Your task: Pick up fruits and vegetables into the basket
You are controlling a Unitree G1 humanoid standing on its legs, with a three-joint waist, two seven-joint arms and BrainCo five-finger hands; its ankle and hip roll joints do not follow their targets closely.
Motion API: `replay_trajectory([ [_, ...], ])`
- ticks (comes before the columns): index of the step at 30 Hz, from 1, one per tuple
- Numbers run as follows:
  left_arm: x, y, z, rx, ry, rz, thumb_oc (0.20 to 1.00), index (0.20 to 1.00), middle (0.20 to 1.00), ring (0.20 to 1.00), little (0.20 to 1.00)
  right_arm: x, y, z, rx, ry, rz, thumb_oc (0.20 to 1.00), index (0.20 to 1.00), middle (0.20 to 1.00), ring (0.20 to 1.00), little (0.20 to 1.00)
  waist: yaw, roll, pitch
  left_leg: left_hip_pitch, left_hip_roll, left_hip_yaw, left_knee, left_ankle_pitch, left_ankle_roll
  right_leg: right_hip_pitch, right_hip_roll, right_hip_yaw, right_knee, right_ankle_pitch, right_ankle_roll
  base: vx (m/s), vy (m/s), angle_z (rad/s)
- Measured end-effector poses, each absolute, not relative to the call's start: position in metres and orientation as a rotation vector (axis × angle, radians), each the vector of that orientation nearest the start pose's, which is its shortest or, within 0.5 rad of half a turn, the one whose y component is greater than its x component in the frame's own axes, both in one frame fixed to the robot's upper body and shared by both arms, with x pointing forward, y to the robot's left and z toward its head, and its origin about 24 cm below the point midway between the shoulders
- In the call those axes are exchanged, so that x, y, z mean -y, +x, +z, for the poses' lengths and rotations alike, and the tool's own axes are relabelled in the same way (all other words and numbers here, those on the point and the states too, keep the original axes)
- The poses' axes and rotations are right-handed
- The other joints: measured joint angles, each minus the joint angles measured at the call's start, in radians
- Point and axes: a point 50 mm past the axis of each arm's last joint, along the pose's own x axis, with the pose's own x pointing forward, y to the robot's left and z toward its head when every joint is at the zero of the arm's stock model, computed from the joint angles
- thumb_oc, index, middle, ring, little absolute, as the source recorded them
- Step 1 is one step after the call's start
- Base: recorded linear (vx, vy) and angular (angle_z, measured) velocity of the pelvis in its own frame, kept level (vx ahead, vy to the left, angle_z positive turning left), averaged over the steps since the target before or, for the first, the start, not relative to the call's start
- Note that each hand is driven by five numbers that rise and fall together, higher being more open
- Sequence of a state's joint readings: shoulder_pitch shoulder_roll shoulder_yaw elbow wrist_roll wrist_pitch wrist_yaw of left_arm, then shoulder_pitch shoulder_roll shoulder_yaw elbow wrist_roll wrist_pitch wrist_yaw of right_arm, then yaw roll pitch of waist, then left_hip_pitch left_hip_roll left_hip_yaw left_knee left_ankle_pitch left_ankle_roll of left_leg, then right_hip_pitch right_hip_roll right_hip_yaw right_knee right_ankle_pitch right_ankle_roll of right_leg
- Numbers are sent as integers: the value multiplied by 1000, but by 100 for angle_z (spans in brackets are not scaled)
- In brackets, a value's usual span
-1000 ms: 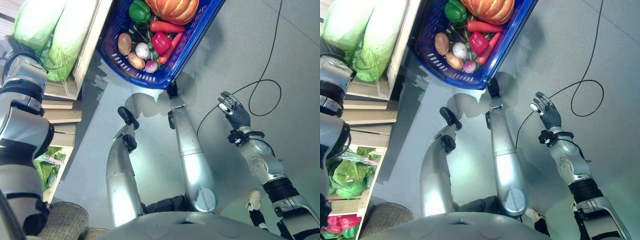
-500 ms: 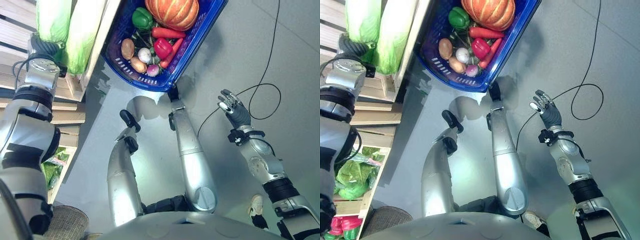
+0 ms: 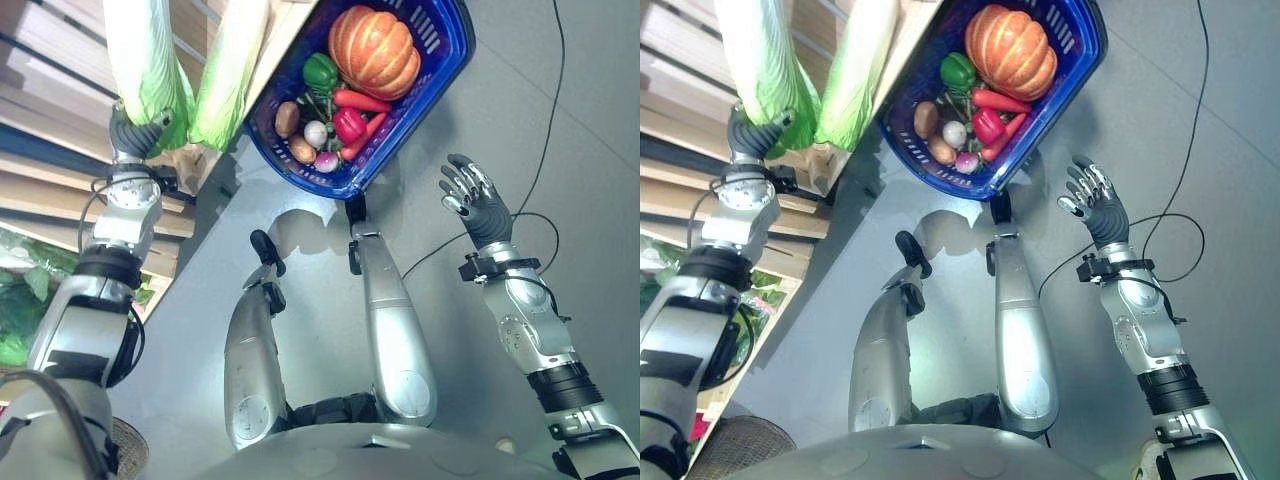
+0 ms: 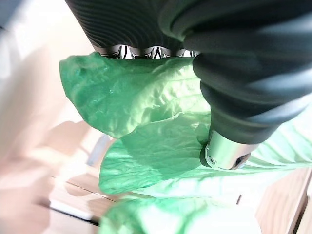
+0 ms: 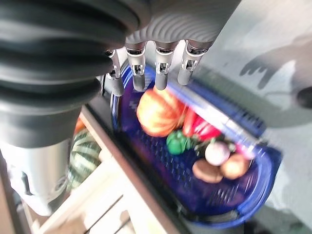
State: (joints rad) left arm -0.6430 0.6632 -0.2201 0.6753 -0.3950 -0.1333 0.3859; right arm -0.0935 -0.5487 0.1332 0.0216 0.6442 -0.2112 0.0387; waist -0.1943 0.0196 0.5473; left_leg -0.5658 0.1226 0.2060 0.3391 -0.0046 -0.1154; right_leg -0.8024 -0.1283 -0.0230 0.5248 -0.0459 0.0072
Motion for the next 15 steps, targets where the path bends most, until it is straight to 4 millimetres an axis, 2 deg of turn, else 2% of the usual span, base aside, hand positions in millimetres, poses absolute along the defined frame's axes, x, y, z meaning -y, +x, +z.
replay_trajectory([
  [3, -278, 348, 130, 149, 279, 421, 200, 200, 200, 200, 200, 213, 268, 100, 225, 112, 179, 1000, 1000, 1000, 1000, 1000, 25, 1, 0, 17, -1, -18, 1, 0, 0, 34, -5, -21, -3, -2, -3, 1, -73, 14],
  [6, -279, 341, 128, 168, 266, 431, 200, 200, 200, 200, 200, 208, 272, 110, 259, 117, 227, 1000, 1000, 1000, 1000, 1000, 44, 1, 1, 19, -2, -22, 3, 1, 1, 40, -8, -26, -3, -2, -3, 7, -102, 6],
  [10, -266, 329, 134, 260, 356, 377, 200, 200, 200, 200, 200, 199, 277, 122, 275, 159, 277, 1000, 1000, 1000, 1000, 1000, 85, 6, 4, 39, -1, -46, 7, 2, -1, 75, -10, -47, -3, -5, -7, 17, -93, 12],
  [15, -246, 316, 144, 388, 460, 287, 200, 200, 200, 200, 200, 189, 280, 139, 340, 169, 319, 1000, 1000, 1000, 1000, 1000, 115, 6, 4, 51, -1, -58, 8, 2, 3, 100, -14, -60, -17, -6, -6, 14, -83, 7],
])
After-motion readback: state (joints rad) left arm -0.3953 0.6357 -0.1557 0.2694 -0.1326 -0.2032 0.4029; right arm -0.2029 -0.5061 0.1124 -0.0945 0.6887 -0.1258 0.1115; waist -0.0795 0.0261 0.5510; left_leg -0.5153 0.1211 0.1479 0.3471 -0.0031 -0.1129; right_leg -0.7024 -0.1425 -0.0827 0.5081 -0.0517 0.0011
